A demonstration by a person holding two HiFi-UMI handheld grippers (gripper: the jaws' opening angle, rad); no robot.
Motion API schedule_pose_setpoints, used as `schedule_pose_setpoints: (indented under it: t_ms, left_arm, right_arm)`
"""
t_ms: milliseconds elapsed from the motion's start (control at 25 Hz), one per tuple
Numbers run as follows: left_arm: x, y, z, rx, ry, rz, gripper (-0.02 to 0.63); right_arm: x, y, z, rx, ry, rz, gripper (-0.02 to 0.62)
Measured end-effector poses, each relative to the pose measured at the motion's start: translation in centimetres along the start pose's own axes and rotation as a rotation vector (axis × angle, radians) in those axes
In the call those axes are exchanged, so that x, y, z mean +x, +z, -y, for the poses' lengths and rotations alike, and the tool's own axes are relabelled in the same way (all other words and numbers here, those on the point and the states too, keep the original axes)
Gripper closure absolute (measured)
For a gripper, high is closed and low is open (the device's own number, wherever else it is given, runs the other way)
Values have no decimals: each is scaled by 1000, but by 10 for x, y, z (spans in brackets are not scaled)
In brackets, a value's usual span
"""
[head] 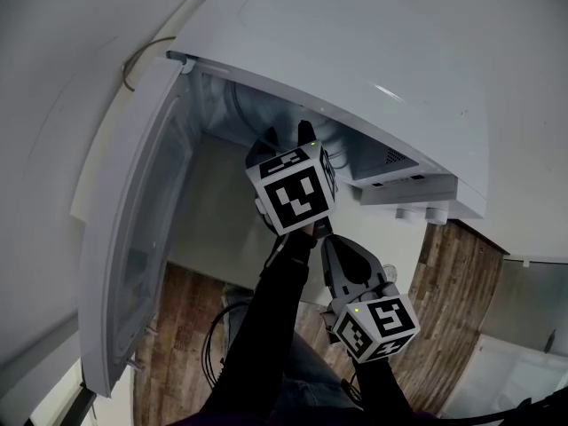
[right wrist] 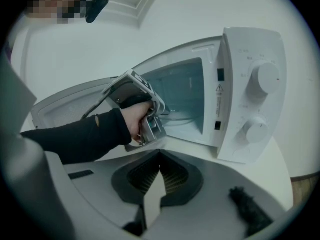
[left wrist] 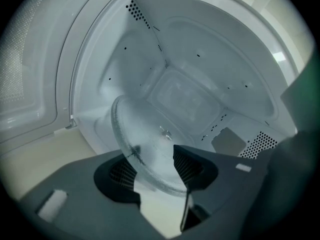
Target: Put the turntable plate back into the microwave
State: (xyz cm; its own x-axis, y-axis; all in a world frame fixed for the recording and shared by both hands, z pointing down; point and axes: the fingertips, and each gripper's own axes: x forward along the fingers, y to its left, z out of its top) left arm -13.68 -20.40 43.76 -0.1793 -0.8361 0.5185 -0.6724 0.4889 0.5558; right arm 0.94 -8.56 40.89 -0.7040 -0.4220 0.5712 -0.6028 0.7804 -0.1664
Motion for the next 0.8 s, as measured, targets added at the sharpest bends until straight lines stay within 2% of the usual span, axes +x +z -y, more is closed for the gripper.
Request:
schedule_pose_setpoints:
  t_ms: [440,560,800]
  left_arm:
    - [-8,0,-6,-4,9,-61,382]
    - [-10,-1,-1,18,-9,-61,302]
    - [-13,-5,1,48,-6,-73,289]
  right_arm:
    - [0,2,-3,-9,6,0,588]
    - [0,2,-4,-8,9,2,588]
    - [0,0,-7,-8,13,-2,588]
